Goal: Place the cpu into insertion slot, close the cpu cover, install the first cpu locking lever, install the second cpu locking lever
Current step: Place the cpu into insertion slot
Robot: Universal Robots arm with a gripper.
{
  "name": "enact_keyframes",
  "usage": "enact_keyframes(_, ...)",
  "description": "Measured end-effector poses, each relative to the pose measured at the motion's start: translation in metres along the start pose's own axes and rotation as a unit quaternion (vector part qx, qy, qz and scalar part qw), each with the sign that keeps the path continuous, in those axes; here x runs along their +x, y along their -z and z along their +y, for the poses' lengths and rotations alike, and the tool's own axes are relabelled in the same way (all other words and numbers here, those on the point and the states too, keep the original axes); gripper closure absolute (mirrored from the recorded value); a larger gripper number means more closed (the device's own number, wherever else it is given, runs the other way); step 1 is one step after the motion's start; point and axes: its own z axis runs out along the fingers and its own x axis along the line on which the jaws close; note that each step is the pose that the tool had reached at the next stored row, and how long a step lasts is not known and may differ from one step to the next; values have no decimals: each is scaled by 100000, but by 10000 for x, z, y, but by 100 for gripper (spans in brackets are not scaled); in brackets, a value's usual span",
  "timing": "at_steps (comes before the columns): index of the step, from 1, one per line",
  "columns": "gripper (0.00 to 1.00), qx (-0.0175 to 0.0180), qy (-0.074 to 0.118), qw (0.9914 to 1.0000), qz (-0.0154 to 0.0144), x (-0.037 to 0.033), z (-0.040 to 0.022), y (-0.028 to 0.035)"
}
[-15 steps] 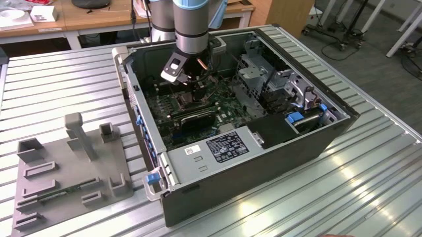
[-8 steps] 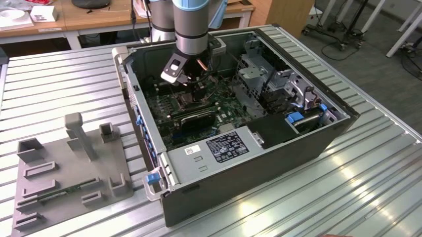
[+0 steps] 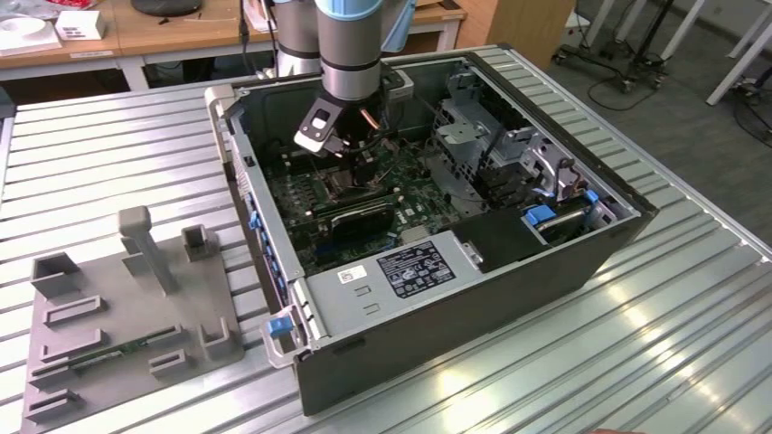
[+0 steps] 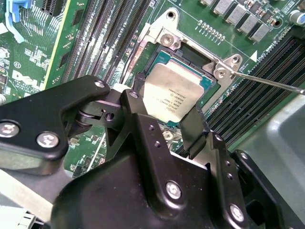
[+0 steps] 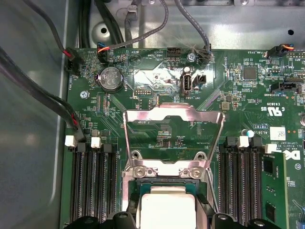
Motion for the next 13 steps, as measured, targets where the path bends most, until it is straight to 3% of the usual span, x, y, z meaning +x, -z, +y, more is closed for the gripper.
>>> enact_keyframes(13,46,0,61,100000,6,0,7,-1)
